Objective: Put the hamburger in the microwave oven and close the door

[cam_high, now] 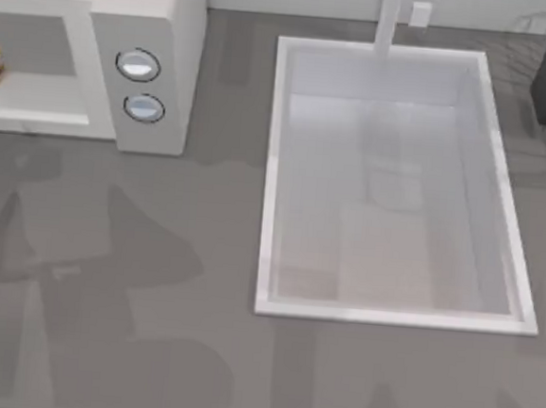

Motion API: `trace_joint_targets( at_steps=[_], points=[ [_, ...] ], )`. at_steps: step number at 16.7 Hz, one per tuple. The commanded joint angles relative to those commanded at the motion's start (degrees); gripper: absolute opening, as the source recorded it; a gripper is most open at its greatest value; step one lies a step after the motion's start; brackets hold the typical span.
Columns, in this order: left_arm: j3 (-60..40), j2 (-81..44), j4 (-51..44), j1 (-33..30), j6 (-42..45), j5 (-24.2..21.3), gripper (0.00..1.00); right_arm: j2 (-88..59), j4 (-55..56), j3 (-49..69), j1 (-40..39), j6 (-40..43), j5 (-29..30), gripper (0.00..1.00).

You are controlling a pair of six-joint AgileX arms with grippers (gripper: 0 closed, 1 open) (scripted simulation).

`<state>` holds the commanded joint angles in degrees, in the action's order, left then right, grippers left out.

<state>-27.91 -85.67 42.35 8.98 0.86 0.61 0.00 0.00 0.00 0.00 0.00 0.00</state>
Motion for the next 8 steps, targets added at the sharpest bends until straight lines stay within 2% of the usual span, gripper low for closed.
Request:
trace_joint_targets(
  at_steps=[8],
  points=[
    [-0.81, 5.11, -14.51, 4.65, 0.93, -1.05, 1.0, 0.0, 0.0, 0.0, 0.0, 0.0, 0.0, 1.0]
  ],
)
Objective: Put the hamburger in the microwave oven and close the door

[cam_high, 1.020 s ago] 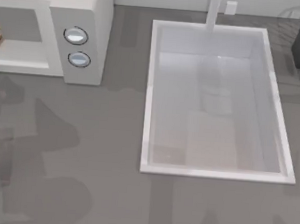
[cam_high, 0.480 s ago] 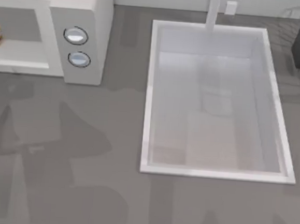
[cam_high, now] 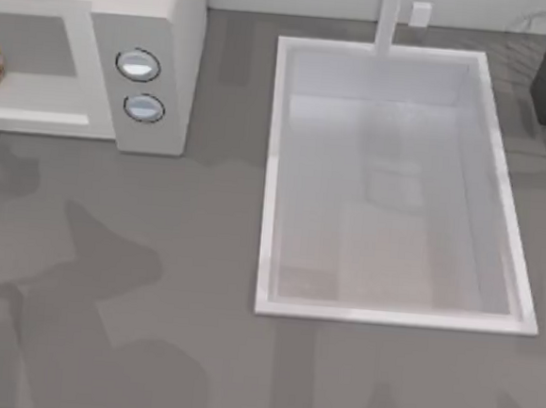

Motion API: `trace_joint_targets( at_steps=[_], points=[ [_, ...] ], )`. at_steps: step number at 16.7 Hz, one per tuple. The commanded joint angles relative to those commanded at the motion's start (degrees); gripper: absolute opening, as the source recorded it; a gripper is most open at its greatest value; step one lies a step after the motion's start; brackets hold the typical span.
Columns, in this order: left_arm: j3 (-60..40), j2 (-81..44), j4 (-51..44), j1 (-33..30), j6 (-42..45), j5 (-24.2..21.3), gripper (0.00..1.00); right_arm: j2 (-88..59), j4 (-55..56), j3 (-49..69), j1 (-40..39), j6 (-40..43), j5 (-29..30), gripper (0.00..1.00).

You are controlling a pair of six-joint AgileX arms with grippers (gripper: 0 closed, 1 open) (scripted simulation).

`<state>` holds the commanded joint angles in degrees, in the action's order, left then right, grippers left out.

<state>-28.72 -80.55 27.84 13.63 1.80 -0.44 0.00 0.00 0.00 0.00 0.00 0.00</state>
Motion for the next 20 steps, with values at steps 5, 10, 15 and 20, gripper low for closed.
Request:
trace_joint_targets(
  at_steps=[5, 10, 15, 20],
  points=[
    [0.0, 1.2, -3.83, 1.98, 0.36, -0.54, 1.0, 0.0, 0.0, 0.0, 0.0, 0.0, 0.0, 1.0],
    [0.06, 1.01, -3.74, 1.71, 0.34, -0.51, 1.0, 0.0, 0.0, 0.0, 0.0, 0.0, 0.0, 1.0],
    [2.74, 9.07, -5.97, 0.09, 0.13, -0.52, 1.0, 0.0, 0.0, 0.0, 0.0, 0.0, 0.0, 1.0],
    [9.13, 26.11, -11.36, -3.1, -0.34, -0.13, 1.0, 0.0, 0.0, 0.0, 0.0, 0.0, 0.0, 1.0]
  ],
)
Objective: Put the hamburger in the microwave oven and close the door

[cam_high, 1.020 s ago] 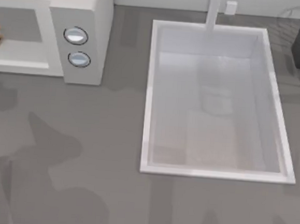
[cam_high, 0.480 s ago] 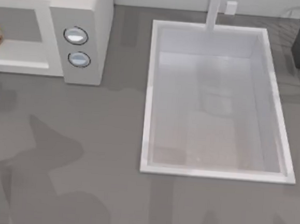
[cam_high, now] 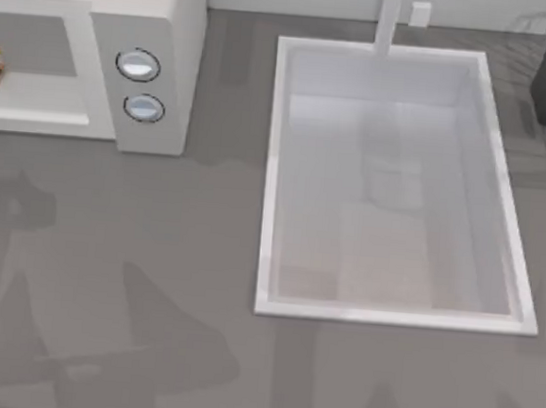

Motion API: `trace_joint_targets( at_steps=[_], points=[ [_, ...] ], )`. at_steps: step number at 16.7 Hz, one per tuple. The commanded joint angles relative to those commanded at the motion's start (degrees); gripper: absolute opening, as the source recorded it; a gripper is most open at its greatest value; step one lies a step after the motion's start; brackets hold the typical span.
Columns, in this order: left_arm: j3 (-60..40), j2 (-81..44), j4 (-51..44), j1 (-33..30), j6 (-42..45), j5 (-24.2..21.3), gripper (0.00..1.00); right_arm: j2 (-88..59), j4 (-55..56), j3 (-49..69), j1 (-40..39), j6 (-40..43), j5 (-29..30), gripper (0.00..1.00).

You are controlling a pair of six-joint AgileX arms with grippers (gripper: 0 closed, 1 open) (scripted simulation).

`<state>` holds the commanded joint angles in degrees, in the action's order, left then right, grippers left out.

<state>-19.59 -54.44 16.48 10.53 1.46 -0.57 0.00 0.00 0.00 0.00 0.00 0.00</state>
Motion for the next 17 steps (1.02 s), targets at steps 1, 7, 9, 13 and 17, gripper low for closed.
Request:
trace_joint_targets(
  at_steps=[1, 7, 9, 13, 17],
  points=[
    [1.62, 4.09, -1.38, -0.8, -0.08, 0.08, 1.0, 0.0, 0.0, 0.0, 0.0, 0.0, 0.0, 1.0],
    [11.97, 32.76, -10.15, -6.13, -0.64, 0.36, 1.0, 0.0, 0.0, 0.0, 0.0, 0.0, 0.0, 1.0],
    [14.88, 41.47, -12.59, -7.74, -0.9, 0.43, 1.0, 0.0, 0.0, 0.0, 0.0, 0.0, 0.0, 1.0],
    [18.83, 52.47, -15.86, -10.06, -1.36, 0.55, 1.0, 0.0, 0.0, 0.0, 0.0, 0.0, 0.0, 1.0],
    [19.59, 54.44, -16.48, -10.53, -1.46, 0.57, 1.0, 0.0, 0.0, 0.0, 0.0, 0.0, 0.0, 1.0]
  ],
)
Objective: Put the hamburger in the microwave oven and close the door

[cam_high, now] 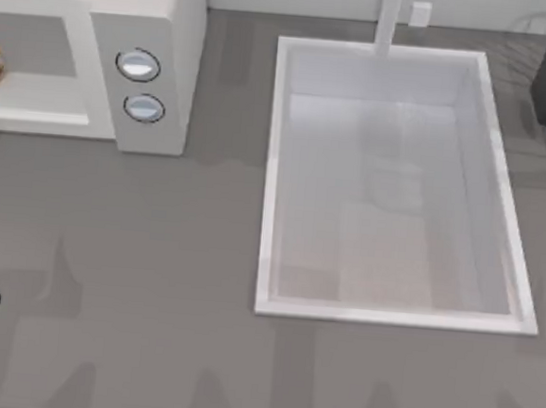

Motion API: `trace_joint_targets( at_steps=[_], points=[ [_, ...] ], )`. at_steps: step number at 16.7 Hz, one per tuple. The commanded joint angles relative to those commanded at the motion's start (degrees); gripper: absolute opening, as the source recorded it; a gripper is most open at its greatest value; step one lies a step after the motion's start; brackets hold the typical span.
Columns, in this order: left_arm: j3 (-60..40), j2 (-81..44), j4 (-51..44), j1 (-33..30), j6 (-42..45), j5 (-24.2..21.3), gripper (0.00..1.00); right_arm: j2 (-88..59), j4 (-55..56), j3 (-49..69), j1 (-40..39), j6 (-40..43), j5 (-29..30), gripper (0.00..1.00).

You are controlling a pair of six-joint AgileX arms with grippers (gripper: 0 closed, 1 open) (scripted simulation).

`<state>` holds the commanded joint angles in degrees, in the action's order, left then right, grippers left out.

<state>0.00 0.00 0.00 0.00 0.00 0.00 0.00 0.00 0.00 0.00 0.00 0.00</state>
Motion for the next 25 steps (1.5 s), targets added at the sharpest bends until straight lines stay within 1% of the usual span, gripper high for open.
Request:
trace_joint_targets(
  at_steps=[2, 15, 16, 25],
  points=[
    [0.0, 0.0, 0.0, 0.0, 0.0, 0.0, 1.0, 0.0, 0.0, 0.0, 0.0, 0.0, 0.0, 1.0],
    [0.0, 0.0, 0.0, 0.0, 0.0, 0.0, 0.02, 0.0, 0.0, 0.0, 0.0, 0.0, 0.0, 1.0],
    [0.0, 0.0, 0.0, 0.0, 0.0, 0.0, 0.0, 0.0, 0.0, 0.0, 0.0, 0.0, 0.0, 1.0],
    [-0.04, -0.14, 0.1, -0.16, 0.01, 0.14, 0.0, 0.0, 0.0, 0.0, 0.0, 0.0, 0.0, 1.0]
  ],
)
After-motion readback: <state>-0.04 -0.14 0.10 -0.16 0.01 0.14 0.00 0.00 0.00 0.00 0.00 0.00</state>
